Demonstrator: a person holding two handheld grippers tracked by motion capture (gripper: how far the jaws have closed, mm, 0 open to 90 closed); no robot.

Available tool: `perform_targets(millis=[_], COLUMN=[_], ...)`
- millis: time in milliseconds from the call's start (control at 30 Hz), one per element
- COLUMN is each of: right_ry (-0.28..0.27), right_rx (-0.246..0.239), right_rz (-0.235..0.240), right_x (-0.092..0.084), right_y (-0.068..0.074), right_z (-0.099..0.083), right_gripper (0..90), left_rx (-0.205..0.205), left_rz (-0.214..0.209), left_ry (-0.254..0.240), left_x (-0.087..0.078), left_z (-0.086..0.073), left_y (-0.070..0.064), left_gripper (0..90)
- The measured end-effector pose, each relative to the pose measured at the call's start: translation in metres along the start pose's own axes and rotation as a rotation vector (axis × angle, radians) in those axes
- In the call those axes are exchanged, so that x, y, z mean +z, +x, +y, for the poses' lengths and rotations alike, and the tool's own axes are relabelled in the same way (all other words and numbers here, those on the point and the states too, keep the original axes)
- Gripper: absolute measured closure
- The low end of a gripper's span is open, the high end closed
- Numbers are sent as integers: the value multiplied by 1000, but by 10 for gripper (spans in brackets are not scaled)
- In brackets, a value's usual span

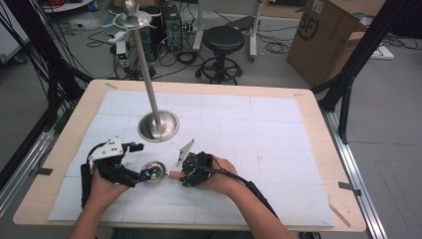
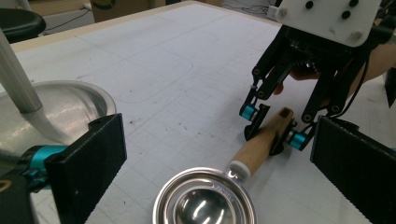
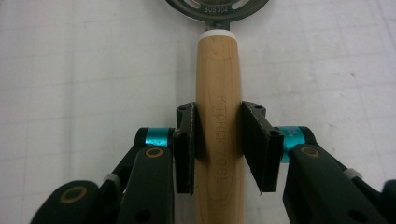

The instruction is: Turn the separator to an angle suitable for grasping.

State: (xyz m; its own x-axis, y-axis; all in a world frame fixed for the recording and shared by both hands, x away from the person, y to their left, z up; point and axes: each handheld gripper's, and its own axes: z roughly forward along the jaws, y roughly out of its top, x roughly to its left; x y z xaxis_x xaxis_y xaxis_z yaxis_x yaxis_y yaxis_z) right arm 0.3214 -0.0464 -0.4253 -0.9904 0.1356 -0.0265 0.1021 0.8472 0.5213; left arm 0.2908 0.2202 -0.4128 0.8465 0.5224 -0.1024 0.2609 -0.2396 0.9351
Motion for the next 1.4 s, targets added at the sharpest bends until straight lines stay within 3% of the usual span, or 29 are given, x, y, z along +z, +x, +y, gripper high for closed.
perform_targets(millis=[100,167,367,667,867,1400], right_ry=[0,-13,-78,-264,-343,-471], right_rx=[24,35,87,208,264,345], right_rz=[16,-1,-9,-83,-130,-177], right_x=[-1,-2,-24,-77,-104,-133], right_y=[-3,-4,-9,-16,-14,-18], right_z=[-1,-3,-16,-67,-98,-144], right_gripper=[655,630,555,506,493,483], left_rx=[3,3,6,5,7,10], left_rz=[-1,-1,2,-3,-1,-1], left_ry=[3,5,11,21,21,30], left_x=[0,0,1,4,4,5], left_z=[0,0,-1,-1,-1,-1], left_y=[0,0,0,-2,-3,-3], left_gripper=[42,42,42,42,42,42])
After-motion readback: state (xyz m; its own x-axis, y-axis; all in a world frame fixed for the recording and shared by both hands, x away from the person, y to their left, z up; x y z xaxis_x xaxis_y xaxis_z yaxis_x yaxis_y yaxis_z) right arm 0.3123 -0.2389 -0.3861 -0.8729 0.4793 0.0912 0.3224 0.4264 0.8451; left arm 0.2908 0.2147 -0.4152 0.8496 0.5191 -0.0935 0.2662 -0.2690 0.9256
